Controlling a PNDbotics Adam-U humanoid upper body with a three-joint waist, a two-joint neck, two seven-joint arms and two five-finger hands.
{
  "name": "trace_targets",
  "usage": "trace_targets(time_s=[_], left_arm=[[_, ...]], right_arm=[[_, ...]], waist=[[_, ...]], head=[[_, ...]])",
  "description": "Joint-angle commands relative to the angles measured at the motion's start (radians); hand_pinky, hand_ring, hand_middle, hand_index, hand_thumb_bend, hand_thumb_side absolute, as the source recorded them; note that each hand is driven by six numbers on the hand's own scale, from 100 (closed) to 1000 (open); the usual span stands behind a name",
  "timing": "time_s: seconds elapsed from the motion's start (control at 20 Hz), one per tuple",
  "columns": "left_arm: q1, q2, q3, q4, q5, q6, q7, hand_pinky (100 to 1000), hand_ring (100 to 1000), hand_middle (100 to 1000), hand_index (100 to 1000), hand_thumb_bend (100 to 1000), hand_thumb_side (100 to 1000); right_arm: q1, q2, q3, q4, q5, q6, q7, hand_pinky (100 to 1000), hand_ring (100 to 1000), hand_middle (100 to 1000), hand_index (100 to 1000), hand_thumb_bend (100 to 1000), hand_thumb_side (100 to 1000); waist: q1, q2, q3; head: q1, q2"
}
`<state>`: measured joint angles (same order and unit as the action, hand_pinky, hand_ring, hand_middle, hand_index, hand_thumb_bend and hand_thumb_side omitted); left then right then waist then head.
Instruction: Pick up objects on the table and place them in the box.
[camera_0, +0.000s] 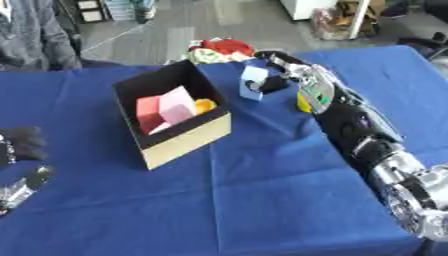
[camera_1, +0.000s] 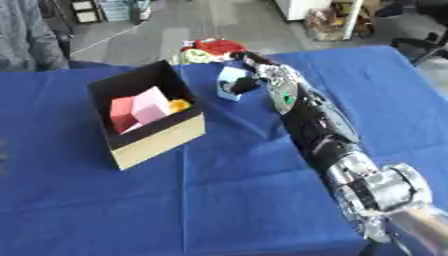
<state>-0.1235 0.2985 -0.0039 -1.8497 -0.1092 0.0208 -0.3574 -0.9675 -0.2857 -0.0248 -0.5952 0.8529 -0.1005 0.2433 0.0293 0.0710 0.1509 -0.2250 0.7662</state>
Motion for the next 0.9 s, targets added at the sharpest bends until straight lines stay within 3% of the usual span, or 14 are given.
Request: trace_targets(time_s=[0.05,0.35,0.65,0.9], left_arm=[[-0.014,0.008,0.003,-0.021,0.004,-0.002,-0.005,758,627,645,810,629,487],[-0.029,0.003,0.001,-0.026,0.004,-0.003,-0.011,761,627,646,810,626,490],[-0.037,0.001,0.002,-0.028,0.003,-0.002,-0.012,762,628,646,810,623,491],[-0.038,-0.001,0.002,-0.028,0.003,-0.002,-0.013,764,628,647,810,621,492]], right_arm=[[-0.021,-0.015,-0.008,-0.002,0.02,0.004,-0.012,964,938,964,1000,358,373],[-0.021,-0.018,-0.014,0.015,0.04,0.02,-0.014,957,932,950,1000,365,345],[-0.014,-0.013,-0.014,0.027,0.059,0.03,0.001,911,881,880,959,295,306],[-0.011,-0.01,-0.013,0.019,0.069,0.024,0.011,844,759,689,805,172,137]], waist=[[0.009,0.01,0.005],[0.005,0.037,0.021],[0.003,0.053,0.026],[0.003,0.053,0.026]], head=[[-0.012,0.004],[-0.031,0.004],[-0.043,0.004],[-0.047,0.004]])
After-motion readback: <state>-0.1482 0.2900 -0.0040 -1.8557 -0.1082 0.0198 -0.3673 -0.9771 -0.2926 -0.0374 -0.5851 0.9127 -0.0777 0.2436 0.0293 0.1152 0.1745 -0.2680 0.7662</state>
